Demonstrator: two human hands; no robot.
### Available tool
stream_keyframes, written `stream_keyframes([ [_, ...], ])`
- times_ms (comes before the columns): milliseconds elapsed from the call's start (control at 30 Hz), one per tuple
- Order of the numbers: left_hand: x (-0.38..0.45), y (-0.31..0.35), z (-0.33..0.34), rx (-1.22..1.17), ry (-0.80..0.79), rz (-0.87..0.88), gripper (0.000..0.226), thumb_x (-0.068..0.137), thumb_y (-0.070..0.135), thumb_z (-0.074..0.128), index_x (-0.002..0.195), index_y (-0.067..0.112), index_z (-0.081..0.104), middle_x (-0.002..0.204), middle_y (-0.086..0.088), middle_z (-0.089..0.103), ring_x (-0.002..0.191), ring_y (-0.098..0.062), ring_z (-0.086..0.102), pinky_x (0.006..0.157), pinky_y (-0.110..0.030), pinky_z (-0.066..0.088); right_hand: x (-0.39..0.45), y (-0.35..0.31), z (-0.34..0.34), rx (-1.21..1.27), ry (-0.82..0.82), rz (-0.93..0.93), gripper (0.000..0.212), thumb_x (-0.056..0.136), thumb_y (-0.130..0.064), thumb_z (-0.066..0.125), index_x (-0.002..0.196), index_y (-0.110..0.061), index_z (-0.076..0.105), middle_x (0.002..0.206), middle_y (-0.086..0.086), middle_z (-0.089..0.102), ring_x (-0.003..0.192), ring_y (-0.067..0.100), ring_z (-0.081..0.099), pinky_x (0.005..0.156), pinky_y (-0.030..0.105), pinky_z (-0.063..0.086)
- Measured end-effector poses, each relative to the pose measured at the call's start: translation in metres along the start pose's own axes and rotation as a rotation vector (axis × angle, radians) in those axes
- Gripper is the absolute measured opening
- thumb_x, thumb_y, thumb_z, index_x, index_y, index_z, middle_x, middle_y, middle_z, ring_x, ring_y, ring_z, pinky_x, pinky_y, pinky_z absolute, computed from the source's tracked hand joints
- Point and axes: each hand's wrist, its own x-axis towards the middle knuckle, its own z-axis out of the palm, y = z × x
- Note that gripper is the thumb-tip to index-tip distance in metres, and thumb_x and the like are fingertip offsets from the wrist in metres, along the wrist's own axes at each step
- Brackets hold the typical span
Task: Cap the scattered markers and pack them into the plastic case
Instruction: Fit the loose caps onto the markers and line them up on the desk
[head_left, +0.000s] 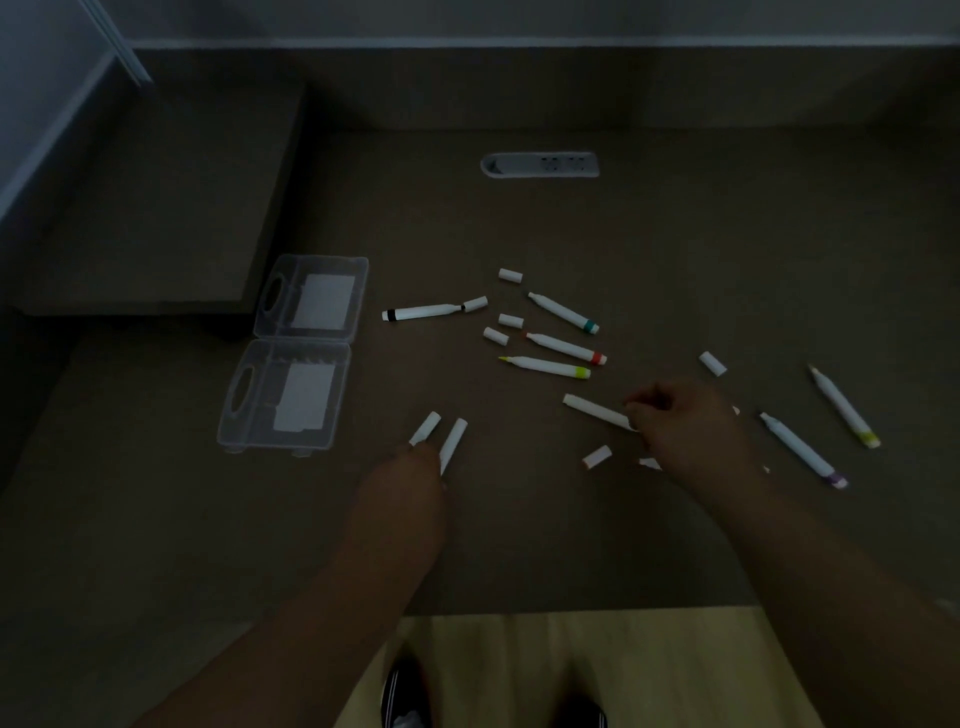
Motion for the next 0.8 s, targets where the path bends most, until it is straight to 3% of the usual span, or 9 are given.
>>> stream_keyframes([
  [167,0.000,-0.004,-0.001,-0.026,0.037,-0.012,0.022,0.098,0.027,0.057,0.114,0.013,0.060,0.106,-0.006,0.067,0.095,-0.019,0.064,0.081,-0.029,0.048,-0.004,0.009,0.004,-0.049,0.004,-0.023,0.010,0.094,-0.023,0.062,0.092,-0.032,0.063,0.090,-0.010,0.062,0.082,0.006,0.060,0.061,0.021,0.043],
  [300,0.002,-0.003,0.000,-0.011,0.082,0.021,0.019,0.093,0.027,0.063,0.106,0.013,0.061,0.101,-0.005,0.064,0.089,-0.022,0.063,0.076,-0.033,0.050,-0.002,0.018,-0.003,-0.080,0.029,-0.030,0.012,0.094,-0.021,0.062,0.103,-0.026,0.068,0.097,-0.006,0.064,0.082,0.005,0.060,0.064,0.021,0.045],
  [400,0.001,0.013,0.002,0.050,0.074,0.091,0.027,0.095,0.033,0.058,0.115,0.016,0.062,0.121,-0.006,0.061,0.104,-0.022,0.062,0.086,-0.031,0.048,0.000,0.026,-0.007,-0.176,0.028,-0.069,0.014,0.094,-0.019,0.061,0.104,-0.028,0.067,0.097,-0.010,0.059,0.077,-0.002,0.054,0.063,0.017,0.042],
  [500,0.007,0.056,0.001,0.151,-0.171,0.111,0.036,0.100,0.037,0.051,0.129,0.016,0.056,0.137,-0.007,0.052,0.123,-0.022,0.052,0.099,-0.034,0.042,0.003,0.031,-0.010,-0.232,0.046,-0.085,0.015,0.094,-0.019,0.061,0.106,-0.025,0.069,0.097,-0.008,0.058,0.077,0.000,0.052,0.063,0.018,0.040],
  [600,0.016,0.107,0.005,0.089,-0.428,0.064,0.046,0.099,0.037,0.053,0.139,0.016,0.046,0.143,-0.010,0.045,0.126,-0.025,0.049,0.104,-0.041,0.041,0.011,0.032,-0.012,-0.294,0.033,-0.078,0.020,0.094,-0.021,0.061,0.112,-0.022,0.070,0.099,-0.006,0.063,0.084,0.005,0.056,0.074,0.025,0.046],
  [700,0.012,0.127,0.019,0.008,-0.394,0.115,0.045,0.097,0.038,0.056,0.137,0.019,0.046,0.142,-0.008,0.044,0.124,-0.023,0.049,0.105,-0.041,0.043,0.020,0.029,-0.013,-0.411,0.011,-0.092,0.023,0.094,-0.023,0.062,0.116,-0.023,0.070,0.115,-0.002,0.067,0.098,0.012,0.061,0.086,0.030,0.051],
  [800,0.007,0.132,0.025,-0.033,-0.246,0.184,0.046,0.098,0.042,0.054,0.138,0.022,0.046,0.144,-0.005,0.042,0.128,-0.020,0.045,0.107,-0.041,0.042,0.027,0.026,-0.018,-0.462,0.017,-0.124,0.026,0.094,-0.026,0.063,0.118,-0.022,0.070,0.119,-0.002,0.066,0.102,0.013,0.060,0.089,0.028,0.049],
])
